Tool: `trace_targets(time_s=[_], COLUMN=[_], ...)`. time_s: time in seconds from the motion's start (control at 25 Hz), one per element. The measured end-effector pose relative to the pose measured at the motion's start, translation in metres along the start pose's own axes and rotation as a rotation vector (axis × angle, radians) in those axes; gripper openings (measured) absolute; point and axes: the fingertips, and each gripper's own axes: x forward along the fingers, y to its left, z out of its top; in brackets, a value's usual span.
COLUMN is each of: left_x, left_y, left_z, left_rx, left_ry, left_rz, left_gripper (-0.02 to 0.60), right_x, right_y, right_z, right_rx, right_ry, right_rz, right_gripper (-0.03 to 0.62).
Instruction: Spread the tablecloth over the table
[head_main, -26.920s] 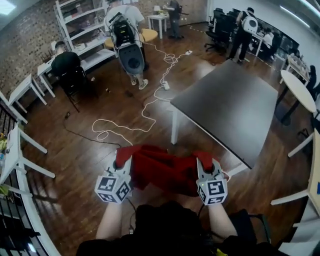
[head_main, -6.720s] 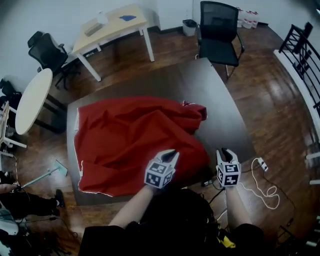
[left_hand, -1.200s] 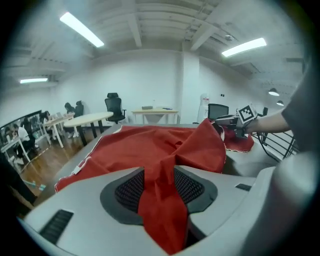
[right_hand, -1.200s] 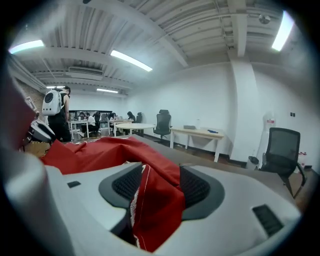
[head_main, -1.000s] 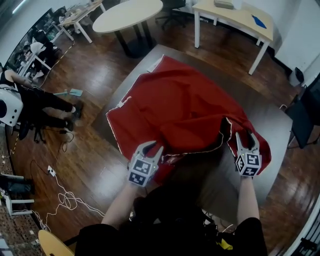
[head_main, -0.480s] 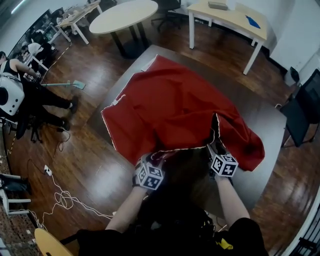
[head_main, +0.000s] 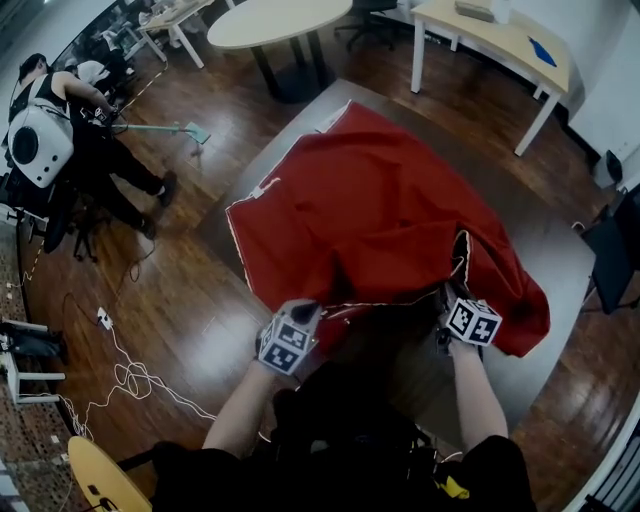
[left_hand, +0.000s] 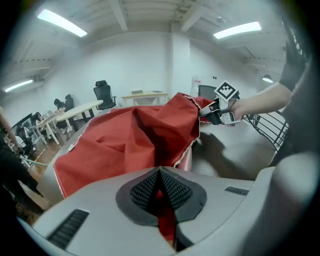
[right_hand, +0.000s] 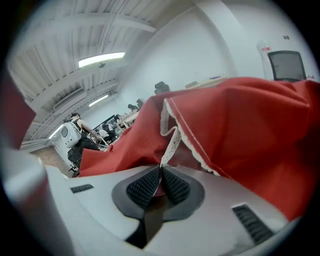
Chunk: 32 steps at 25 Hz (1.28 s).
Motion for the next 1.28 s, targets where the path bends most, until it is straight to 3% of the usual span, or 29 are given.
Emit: trace_targets(time_s=[0.24, 0.36, 0.4, 0.52, 0.64, 0.8, 0.84, 0.88, 0.96, 1.04, 1.12, 1.2, 1.28], left_x=[-0.047, -0.037, -0.031, -0.013, 0.004, 0.023, 0.024, 0.022, 0.013, 0.003, -0.005, -0.009, -0.012], left_y=[-0.011, -0.033, -0.043, -0.080, -0.116, -0.155, -0.165, -0.177, -0.208, -0.246, -0.278, -0.296, -0.305], left_z=[0.053, 0.048, 0.045, 0.048, 0.058, 0.072, 0.077, 0.083, 0.094, 0.094, 0.078, 0.054, 0.031], left_rx=[-0.038, -0.036, -0.018, 0.112, 0.301, 0.519, 0.560, 0.582, 0.583, 0.578, 0.616, 0.648, 0.636], left_ry=[-0.159, -0.143, -0.124, -0.094, -0.084, -0.097, -0.112, -0.135, -0.184, -0.186, -0.139, -0.088, -0.041], left_rz=[-0.225, -0.216, -0.201, -0.151, -0.068, 0.075, 0.096, 0.101, 0.037, -0.112, -0.245, -0.328, -0.401], left_gripper=[0.002, 0.007, 0.054, 0.176, 0.208, 0.250, 0.246, 0.192, 0.025, 0.005, 0.005, 0.003, 0.004], right_x=[-0.072, -0.106, -0.116, -0.144, -0.176, -0.243, -0.263, -0.283, -0.323, -0.361, -0.389, -0.394, -0.382], right_y=[0.005, 0.008, 0.011, 0.018, 0.027, 0.041, 0.042, 0.044, 0.049, 0.050, 0.044, 0.028, 0.010], right_z=[0.072, 0.082, 0.084, 0.088, 0.086, 0.088, 0.086, 0.082, 0.062, 0.033, 0.001, -0.032, -0.066], right_rx=[0.089, 0.148, 0.147, 0.102, 0.051, 0.035, 0.030, 0.019, -0.015, -0.032, -0.002, 0.051, 0.090], right_ry=[-0.185, -0.248, -0.256, -0.273, -0.291, -0.382, -0.406, -0.417, -0.398, -0.353, -0.317, -0.286, -0.254], right_rz=[0.182, 0.258, 0.280, 0.333, 0.398, 0.585, 0.637, 0.692, 0.816, 0.952, 1.042, 1.015, 0.865], right_gripper=[0.011, 0.009, 0.009, 0.009, 0.009, 0.009, 0.009, 0.009, 0.009, 0.008, 0.009, 0.009, 0.008])
